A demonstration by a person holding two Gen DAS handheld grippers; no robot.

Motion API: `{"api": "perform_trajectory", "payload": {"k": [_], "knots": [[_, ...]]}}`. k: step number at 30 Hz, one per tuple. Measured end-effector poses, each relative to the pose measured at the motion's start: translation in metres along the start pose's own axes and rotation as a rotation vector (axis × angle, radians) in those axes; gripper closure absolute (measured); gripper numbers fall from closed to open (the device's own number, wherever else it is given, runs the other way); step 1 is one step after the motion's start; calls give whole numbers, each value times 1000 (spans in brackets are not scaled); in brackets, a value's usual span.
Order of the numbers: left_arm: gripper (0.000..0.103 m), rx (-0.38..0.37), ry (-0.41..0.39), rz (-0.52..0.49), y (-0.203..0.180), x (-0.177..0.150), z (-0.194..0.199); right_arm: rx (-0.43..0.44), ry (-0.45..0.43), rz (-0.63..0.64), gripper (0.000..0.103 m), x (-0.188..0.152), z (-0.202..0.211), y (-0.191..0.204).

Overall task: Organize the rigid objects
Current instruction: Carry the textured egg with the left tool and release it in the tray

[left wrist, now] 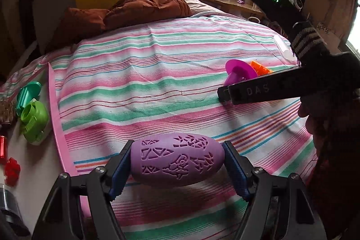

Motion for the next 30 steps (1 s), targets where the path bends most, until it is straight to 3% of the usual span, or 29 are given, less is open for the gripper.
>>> {"api": "perform_trajectory", "payload": {"k": [11, 18, 24, 30], "knots": [[27, 10, -68, 14, 8, 7, 46, -26, -3, 29, 46, -1, -1, 4], [27, 3, -90, 74, 27, 7, 71, -34, -7, 37, 46, -1, -2, 5], [27, 7, -108, 167, 65, 3, 95, -44, -12, 47, 46, -2, -3, 8], [27, 45, -103, 337, 138, 6, 102, -46, -12, 49, 46, -2, -2, 8]]}}
Point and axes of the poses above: each gripper's, at about its wrist camera, not at the fingertips, and z roughly against the way its jaws point, y to its left, x to its top, the point moved 1 cm from there along -z, roughly the way its jaws point, and after that the axes turned 5 degrees about z, right-handed, at the moved point
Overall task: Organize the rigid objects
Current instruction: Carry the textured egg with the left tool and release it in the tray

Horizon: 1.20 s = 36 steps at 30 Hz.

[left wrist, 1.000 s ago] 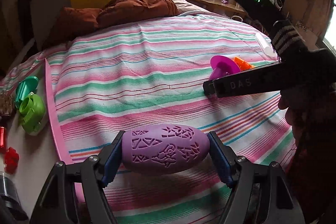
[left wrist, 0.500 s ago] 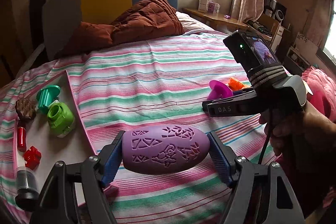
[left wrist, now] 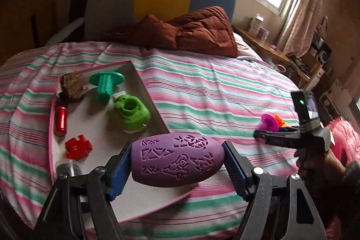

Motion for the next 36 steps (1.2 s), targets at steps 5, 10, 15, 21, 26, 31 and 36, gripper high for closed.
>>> {"api": "perform_trajectory", "payload": {"k": [5, 10, 15, 21, 26, 31, 36], "knots": [[27, 67, 12, 128, 63, 28, -8, 0, 2, 1, 46, 1, -1, 1], [27, 120, 68, 164, 103, 49, -31, 5, 5, 1, 46, 1, -1, 0], [27, 148, 147, 210, 128, 58, -67, 6, 6, 1, 46, 1, -1, 0], [27, 132, 202, 249, 141, 66, -92, 4, 5, 2, 46, 1, -1, 2], [27, 160, 192, 241, 139, 70, -89, 4, 5, 4, 46, 0, -1, 3], [26, 230, 111, 208, 134, 70, -61, 3, 4, 7, 46, -1, 0, 1], [16, 326, -18, 128, 116, 51, -21, -1, 3, 12, 46, -1, 0, 0]]}}
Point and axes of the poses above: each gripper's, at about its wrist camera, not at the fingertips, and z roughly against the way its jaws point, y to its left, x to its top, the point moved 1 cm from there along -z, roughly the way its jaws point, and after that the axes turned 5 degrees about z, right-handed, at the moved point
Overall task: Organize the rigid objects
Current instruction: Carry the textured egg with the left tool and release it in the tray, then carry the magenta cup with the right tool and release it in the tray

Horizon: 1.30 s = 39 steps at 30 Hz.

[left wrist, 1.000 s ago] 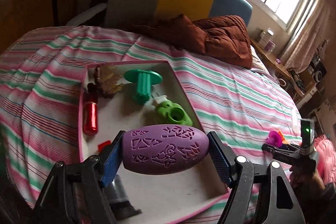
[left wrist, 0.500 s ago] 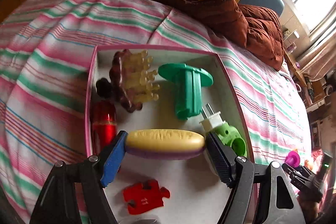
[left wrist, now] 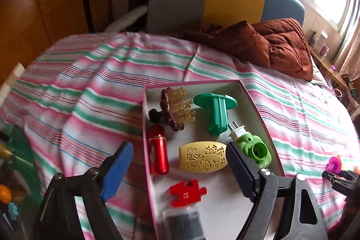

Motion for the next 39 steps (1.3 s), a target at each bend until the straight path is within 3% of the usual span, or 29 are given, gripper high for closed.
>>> {"api": "perform_trajectory", "payload": {"k": [10, 20, 32, 39], "knots": [[16, -1, -61, 14, 2, -46, 51, -9, -4, 18, 46, -1, 0, 2], [15, 1, -101, -19, -4, -67, 77, 32, 12, 23, 46, -1, 2, 15], [15, -9, -86, 25, 9, -78, 77, 85, -14, 77, 46, 0, 6, 79], [15, 0, -70, 53, 22, -84, 73, 145, -52, 26, 47, 5, 12, 92]]}}
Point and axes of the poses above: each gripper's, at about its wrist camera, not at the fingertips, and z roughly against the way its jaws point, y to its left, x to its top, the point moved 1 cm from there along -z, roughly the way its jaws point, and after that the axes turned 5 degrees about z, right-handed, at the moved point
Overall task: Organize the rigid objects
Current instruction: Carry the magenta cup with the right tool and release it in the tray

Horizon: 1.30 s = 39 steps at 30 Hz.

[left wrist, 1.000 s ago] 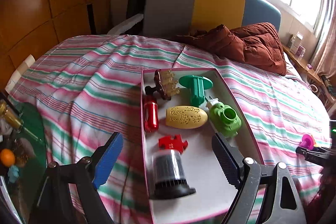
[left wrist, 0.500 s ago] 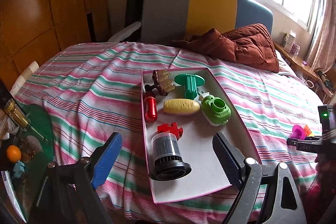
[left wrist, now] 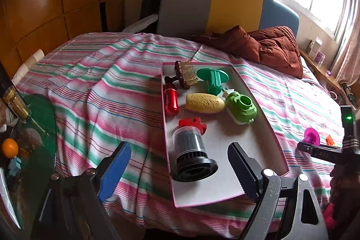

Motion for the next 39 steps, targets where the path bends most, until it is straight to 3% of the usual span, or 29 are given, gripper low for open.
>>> {"api": "perform_trajectory", "payload": {"k": [4, 9, 13, 18, 26, 39], "knots": [[15, 17, -6, 28, 10, 0, 0, 46, -72, 46, 47, 7, 19, 23], [15, 36, -3, 54, 22, -2, 1, 151, -144, 195, 47, 15, 41, 80], [15, 52, -7, 56, 26, -2, 4, 243, -130, 330, 47, 19, 41, 136], [15, 64, -18, 48, 29, 1, 9, 239, -69, 449, 47, 25, 13, 192], [15, 75, -21, 35, 31, 2, 11, 204, 19, 473, 46, 32, -33, 219], [15, 76, -22, 25, 28, 1, 11, 283, -52, 425, 45, 30, -11, 210]]}}
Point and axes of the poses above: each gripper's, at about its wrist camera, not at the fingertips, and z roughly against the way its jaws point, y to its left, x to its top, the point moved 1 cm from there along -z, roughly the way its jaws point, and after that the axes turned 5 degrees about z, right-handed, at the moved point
